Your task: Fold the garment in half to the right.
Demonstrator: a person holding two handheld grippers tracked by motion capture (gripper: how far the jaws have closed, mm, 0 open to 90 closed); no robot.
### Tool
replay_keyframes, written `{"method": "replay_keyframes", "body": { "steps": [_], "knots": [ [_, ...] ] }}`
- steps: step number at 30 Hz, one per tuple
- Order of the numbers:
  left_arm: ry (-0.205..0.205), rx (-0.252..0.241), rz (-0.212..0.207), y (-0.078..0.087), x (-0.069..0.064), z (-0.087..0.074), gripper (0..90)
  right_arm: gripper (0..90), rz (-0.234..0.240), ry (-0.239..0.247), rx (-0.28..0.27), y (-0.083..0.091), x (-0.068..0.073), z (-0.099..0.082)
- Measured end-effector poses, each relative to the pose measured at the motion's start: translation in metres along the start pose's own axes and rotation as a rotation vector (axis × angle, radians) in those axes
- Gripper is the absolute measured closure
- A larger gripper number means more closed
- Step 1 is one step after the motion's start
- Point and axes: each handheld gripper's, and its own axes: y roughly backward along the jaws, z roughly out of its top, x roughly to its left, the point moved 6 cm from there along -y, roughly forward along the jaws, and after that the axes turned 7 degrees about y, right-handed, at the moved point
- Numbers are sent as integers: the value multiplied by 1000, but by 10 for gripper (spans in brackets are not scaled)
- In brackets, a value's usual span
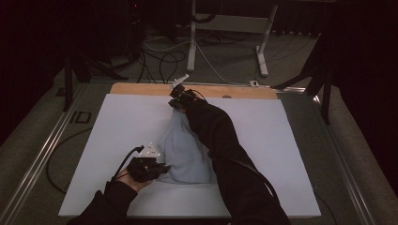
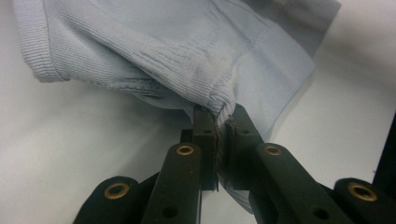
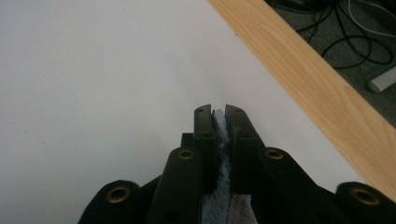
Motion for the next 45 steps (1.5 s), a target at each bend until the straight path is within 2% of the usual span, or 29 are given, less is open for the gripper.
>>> {"method": "replay_keyframes", "body": {
  "steps": [11, 22, 27, 28, 45],
  "knots": [
    [-55, -5, -14, 2, -16, 21, 855, 851, -4, 8, -33, 22, -5, 4],
    [-104, -6, -34, -1, -32, 40, 855, 851, -3, -10, -73, 50, -14, -2],
    [-130, 1, -45, -5, -40, 49, 855, 851, -7, -11, -85, 60, -19, -8],
    [-138, 1, -47, -7, -42, 51, 856, 851, -5, -24, -93, 64, -21, -11],
    [-193, 14, -111, -35, -73, 80, 856, 849, -9, -59, -141, 92, -42, -40]
  ]
}}
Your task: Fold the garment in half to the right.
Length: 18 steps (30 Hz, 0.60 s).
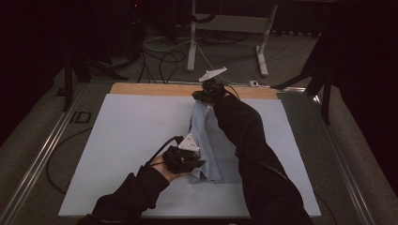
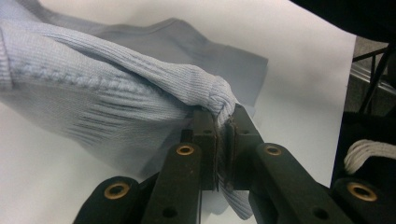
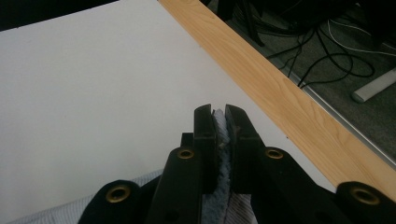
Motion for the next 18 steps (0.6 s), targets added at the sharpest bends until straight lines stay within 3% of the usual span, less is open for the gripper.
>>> {"method": "replay_keyframes", "body": {
  "steps": [8, 18],
  "knots": [
    [-18, 10, -30, -18, -10, 15, 856, 848, -3, -21, -9, 9, -10, -15],
    [-35, 46, -51, -49, -19, 31, 856, 846, 5, -30, 7, 5, -16, -31]
  ]
}}
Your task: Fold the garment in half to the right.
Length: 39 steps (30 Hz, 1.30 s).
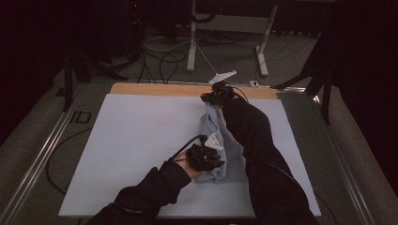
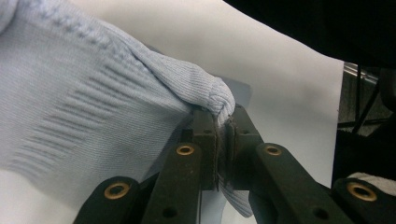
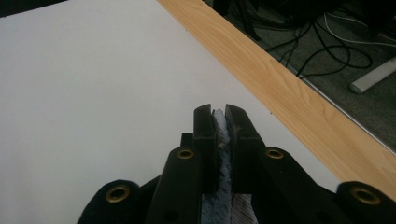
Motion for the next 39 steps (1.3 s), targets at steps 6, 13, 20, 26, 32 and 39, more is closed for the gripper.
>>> {"method": "replay_keyframes", "body": {
  "steps": [6, 13, 20, 26, 32, 39],
  "knots": [
    [23, 2, -6, -16, -1, 3, 856, 845, 7, -19, 5, -6, -6, -12],
    [45, -9, -6, -28, -2, 10, 856, 844, 12, -42, 3, -10, -11, -23],
    [67, -12, 4, -38, 0, 12, 856, 842, 27, -54, -7, -18, -15, -31],
    [86, 4, 8, -49, 4, 9, 855, 832, 44, -77, 4, -29, -18, -47],
    [96, 24, 6, -59, 5, 6, 854, 789, 62, -102, 24, -37, -18, -57],
    [103, 33, -4, -65, 4, 4, 852, 509, 54, -104, 41, -33, -20, -59]
  ]
}}
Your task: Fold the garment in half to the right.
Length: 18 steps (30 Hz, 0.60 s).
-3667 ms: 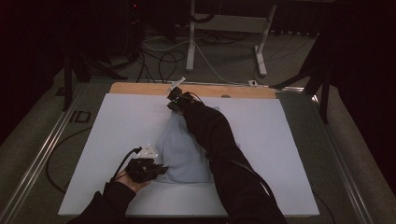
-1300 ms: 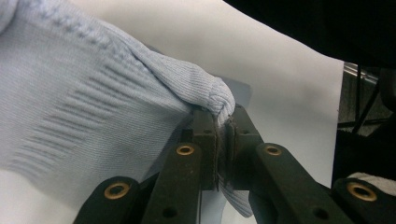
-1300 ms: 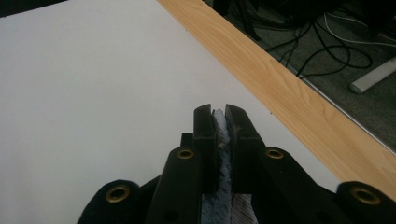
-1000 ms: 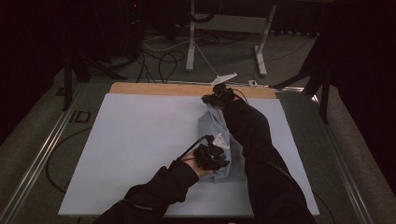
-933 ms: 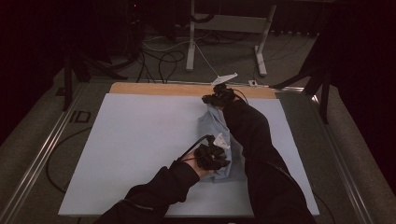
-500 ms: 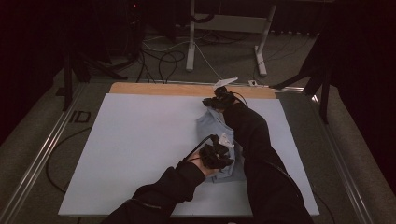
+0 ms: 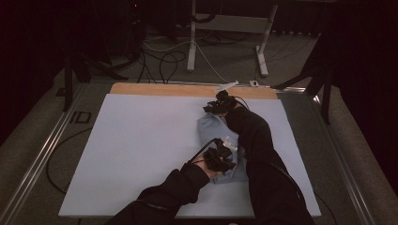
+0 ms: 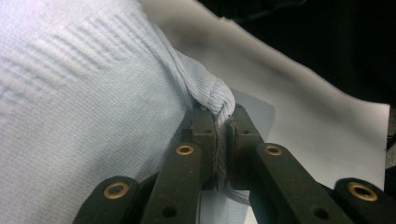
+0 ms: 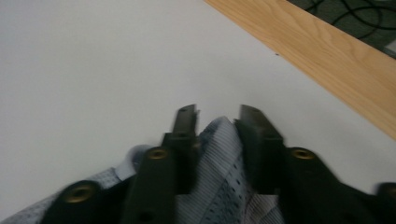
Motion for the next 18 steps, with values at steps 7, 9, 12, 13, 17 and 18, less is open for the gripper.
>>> {"method": "replay_keyframes", "body": {
  "steps": [7, 9, 12, 13, 17, 18],
  "knots": [
    [-8, 5, 16, -3, 0, 0, 843, 350, -15, -3, 11, 16, -4, 5],
    [-9, 11, 13, -4, -2, 0, 832, 323, -23, 3, 20, 25, -6, 7],
    [-18, 18, 1, -6, -5, 1, 816, 295, -37, 13, 16, 32, -6, 10],
    [-20, 18, -2, -6, -6, 2, 802, 274, -38, 10, 18, 34, -6, 12],
    [-24, 13, -16, -8, -11, 4, 727, 168, -51, -5, 14, 40, -7, 17],
    [-33, 13, -15, -8, -12, 5, 697, 165, -51, -8, 9, 41, -8, 18]
  ]
}}
